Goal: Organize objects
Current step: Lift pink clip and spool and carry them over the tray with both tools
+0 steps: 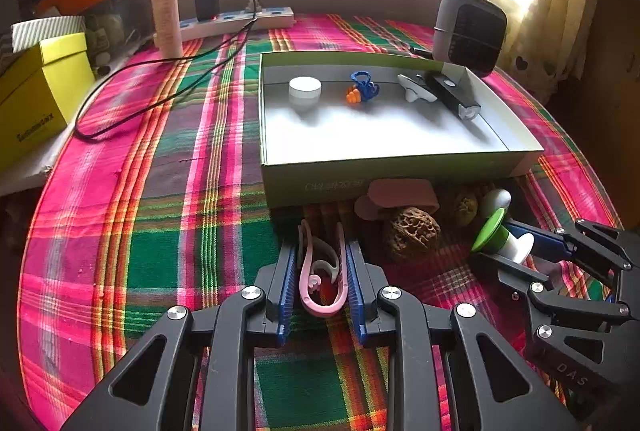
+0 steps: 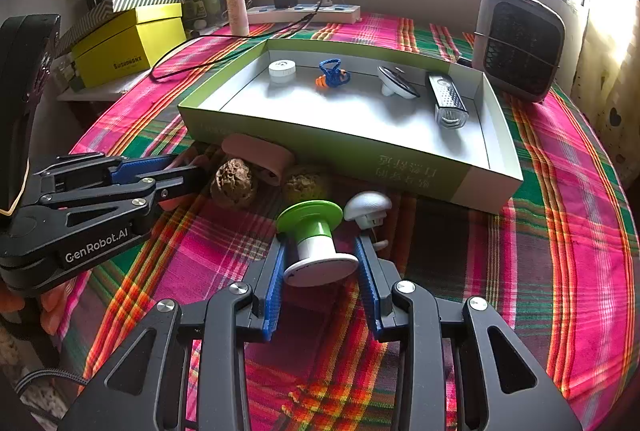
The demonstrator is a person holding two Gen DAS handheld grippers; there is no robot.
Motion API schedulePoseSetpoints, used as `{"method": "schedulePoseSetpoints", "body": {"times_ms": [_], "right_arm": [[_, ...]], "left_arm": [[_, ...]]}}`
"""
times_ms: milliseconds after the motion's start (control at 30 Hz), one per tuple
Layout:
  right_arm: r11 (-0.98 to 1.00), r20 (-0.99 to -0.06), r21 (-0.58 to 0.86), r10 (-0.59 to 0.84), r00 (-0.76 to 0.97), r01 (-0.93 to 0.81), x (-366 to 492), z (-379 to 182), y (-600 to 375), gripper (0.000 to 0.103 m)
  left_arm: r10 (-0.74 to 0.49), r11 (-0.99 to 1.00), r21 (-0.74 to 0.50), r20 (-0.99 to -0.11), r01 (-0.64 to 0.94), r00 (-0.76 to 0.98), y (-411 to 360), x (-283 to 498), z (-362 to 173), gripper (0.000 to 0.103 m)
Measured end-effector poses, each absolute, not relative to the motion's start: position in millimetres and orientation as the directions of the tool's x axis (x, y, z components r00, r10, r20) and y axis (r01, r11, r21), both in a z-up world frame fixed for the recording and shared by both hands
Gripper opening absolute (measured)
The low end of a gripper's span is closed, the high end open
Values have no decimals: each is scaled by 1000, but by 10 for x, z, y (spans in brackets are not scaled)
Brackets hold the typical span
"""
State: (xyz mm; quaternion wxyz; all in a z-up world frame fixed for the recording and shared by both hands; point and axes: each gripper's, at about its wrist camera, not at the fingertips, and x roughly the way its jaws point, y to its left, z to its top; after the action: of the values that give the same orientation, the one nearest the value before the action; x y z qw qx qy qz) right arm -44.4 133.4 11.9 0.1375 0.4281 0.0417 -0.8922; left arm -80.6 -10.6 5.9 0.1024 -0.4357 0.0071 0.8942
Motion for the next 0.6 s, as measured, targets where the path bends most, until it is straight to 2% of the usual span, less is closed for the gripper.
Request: {"method": "schedulePoseSetpoints", "body": {"times_ms": [600], "right_arm": [[-956,-771,58,-225,-596,287,-425,141,1335,35]], "left_arm": [[183,-978,-85,-783,-189,-595,-116,-768,64,21]]}}
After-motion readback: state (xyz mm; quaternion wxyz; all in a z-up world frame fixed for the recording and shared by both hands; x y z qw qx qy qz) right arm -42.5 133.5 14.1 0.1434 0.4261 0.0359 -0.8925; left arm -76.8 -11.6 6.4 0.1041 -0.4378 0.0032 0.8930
